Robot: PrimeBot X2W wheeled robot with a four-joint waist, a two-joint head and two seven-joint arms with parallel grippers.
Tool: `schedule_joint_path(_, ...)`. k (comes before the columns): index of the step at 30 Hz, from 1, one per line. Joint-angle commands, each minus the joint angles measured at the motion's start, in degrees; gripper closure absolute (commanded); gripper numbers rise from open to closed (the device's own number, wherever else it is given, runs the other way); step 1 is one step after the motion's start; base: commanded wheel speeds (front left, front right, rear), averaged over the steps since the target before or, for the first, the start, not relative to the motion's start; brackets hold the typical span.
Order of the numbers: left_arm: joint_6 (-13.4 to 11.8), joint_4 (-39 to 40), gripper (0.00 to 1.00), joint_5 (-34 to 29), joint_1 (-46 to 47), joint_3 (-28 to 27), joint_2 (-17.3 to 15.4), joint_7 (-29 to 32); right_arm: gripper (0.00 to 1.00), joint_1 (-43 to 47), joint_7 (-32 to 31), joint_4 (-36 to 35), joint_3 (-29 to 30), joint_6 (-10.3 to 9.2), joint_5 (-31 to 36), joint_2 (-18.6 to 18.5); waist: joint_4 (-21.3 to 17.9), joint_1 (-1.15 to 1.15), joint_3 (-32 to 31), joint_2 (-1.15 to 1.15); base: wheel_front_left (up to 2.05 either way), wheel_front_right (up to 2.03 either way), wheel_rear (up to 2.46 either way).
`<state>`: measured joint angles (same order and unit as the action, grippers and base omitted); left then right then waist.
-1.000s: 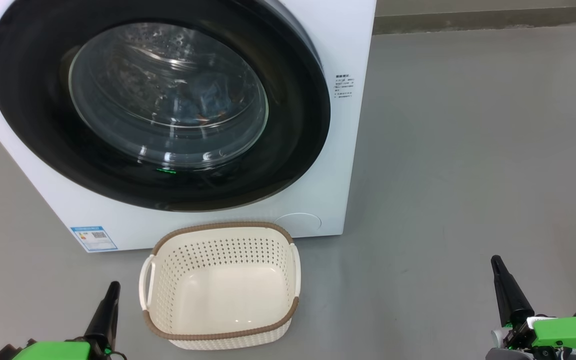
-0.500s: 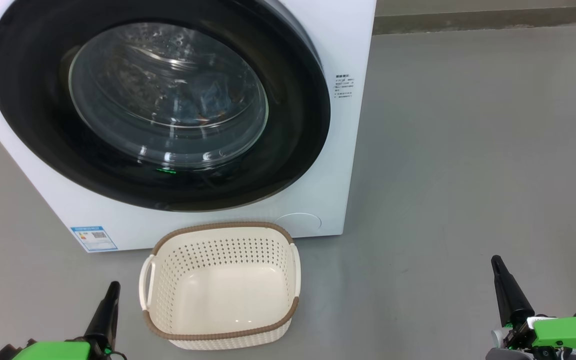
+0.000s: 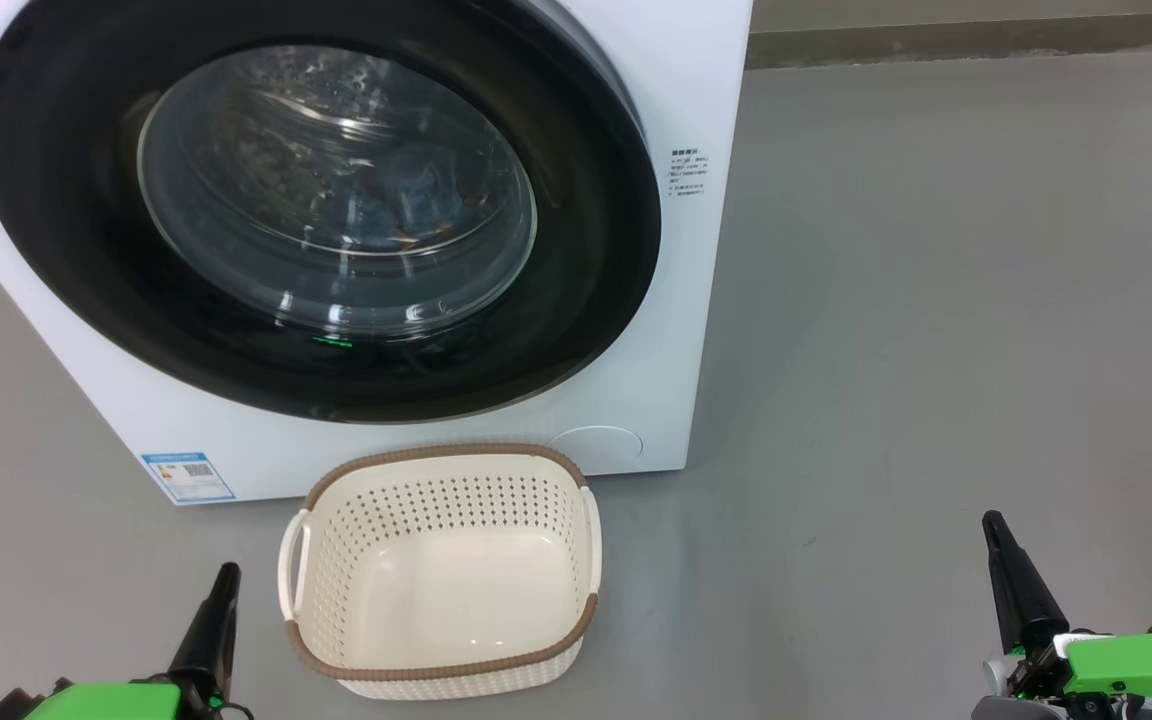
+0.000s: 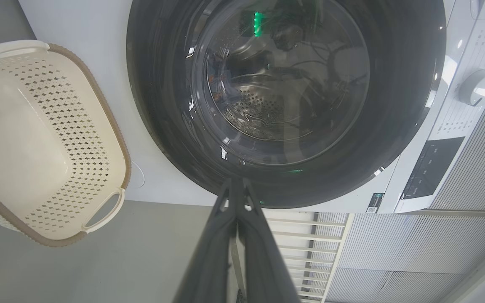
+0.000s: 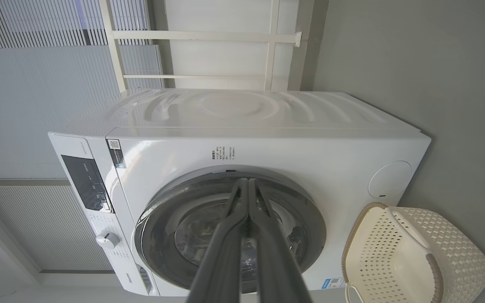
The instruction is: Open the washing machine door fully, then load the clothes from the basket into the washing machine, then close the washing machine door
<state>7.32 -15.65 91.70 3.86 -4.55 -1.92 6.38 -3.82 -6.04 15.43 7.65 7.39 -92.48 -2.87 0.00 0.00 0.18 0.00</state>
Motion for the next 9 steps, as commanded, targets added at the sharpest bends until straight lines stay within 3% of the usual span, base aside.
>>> schedule_joint_path(1,0.17,1.62,1.00,0.48,2.33,-1.96,-0.96,0.10,1.00,-2.36,-0.35,-1.41,-1.26,0.10,0.21,-0.13,0.00,0.00,0.00,0.00,0.00,0.00,0.00)
schedule_joint_path(9,0.17,1.62,1.00,0.48,2.33,-1.96,-0.96,0.10,1.00,-2.36,-0.37,-1.41,-1.23,0.10,0.23,-0.12,0.00,0.00,0.00,0.00,0.00,0.00,0.00)
